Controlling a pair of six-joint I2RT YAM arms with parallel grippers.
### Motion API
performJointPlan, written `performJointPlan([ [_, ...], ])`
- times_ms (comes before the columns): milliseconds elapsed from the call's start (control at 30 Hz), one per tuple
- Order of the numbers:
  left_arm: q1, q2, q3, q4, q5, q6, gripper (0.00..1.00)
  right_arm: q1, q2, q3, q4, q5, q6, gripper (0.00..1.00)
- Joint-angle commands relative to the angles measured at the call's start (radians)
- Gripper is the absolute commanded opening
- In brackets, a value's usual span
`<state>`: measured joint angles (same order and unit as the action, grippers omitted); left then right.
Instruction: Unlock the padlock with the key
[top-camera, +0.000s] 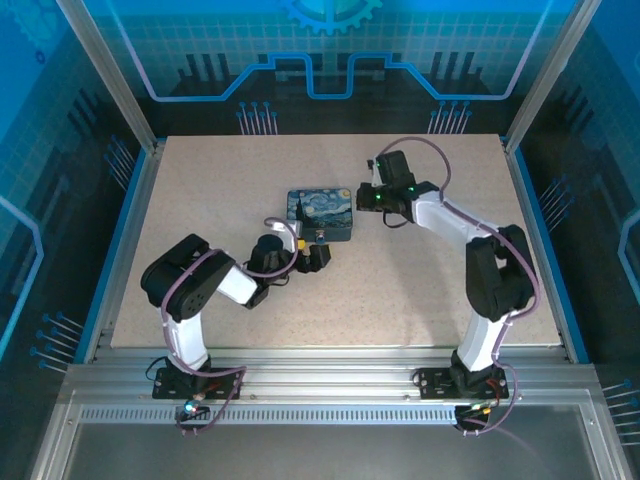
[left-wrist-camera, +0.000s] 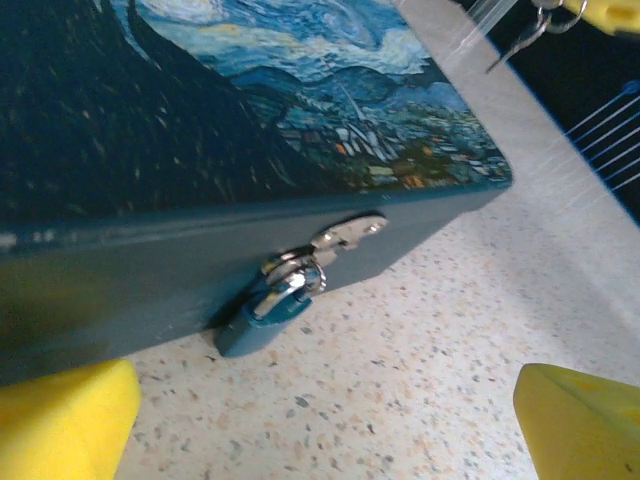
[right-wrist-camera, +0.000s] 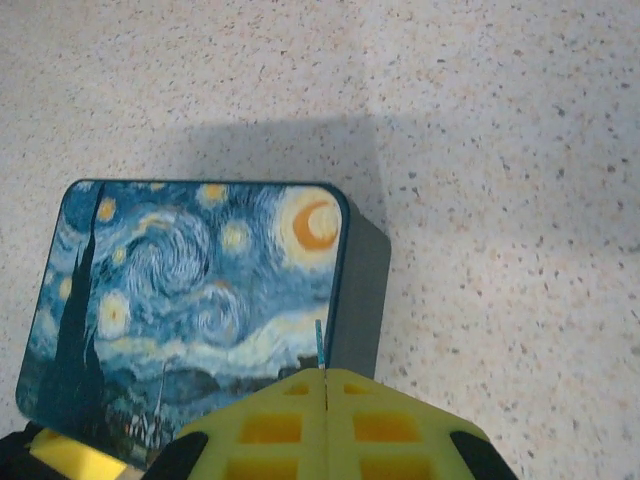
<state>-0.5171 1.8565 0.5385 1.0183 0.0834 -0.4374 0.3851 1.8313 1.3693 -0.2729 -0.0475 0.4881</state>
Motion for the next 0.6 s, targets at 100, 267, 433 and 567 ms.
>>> performJointPlan([
  [100,-0.022,-0.039,0.101,-0.254,-0.053,0.079,0.97,-0.008,0.176,0.238,-0.147,0.017,-0.025,0.00],
  [267,-0.034,-0.035,0.145,-0.333,-0.061,0.089,0.97,-0.007,0.293,0.422,-0.217,0.007,-0.039,0.00],
  [433,-0.036,-0.033,0.161,-0.346,-0.044,0.087,0.97,-0.001,0.391,0.560,-0.276,0.006,-0.060,0.00],
  [567,-0.036,-0.034,0.173,-0.369,-0.023,0.089,0.97,0.009,0.469,0.665,-0.346,-0.004,-0.080,0.00],
])
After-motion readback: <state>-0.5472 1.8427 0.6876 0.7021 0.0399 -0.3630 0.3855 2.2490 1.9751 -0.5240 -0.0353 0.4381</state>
